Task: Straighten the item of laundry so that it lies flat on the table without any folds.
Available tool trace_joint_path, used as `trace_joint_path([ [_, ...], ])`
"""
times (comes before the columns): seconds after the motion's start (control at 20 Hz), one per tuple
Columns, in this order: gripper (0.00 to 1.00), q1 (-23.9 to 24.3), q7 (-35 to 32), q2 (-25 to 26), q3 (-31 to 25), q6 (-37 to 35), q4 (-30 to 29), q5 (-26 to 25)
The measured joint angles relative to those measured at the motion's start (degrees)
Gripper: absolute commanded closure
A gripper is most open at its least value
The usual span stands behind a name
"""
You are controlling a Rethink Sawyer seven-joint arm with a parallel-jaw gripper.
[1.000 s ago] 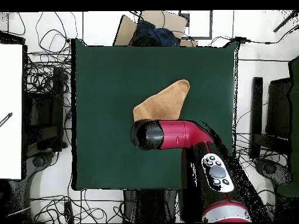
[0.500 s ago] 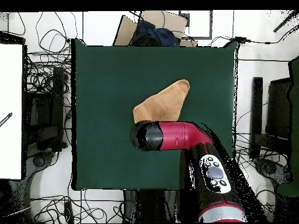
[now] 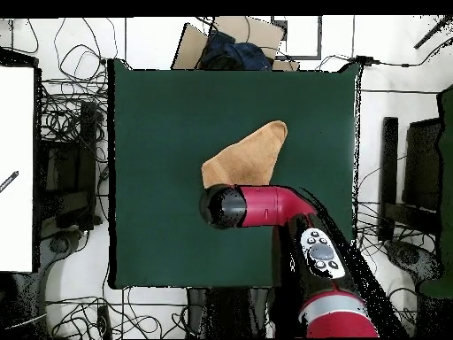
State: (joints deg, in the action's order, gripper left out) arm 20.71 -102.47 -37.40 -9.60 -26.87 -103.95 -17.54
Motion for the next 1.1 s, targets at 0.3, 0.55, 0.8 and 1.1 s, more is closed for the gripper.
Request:
trace_joint_path([
  [0.3,0.0,-0.92,0.0,3.42,0.09,3.17,0.55,0.01],
  [0.55,0.0,-1.96,0.0,4.25,0.14,4.06,0.55,0.01],
  [0.8,0.0,-2.34,0.0,4.27,0.15,4.07,0.57,0.02],
  [1.1,0.0,-2.56,0.0,4.79,0.55,4.07,1.23,0.02],
])
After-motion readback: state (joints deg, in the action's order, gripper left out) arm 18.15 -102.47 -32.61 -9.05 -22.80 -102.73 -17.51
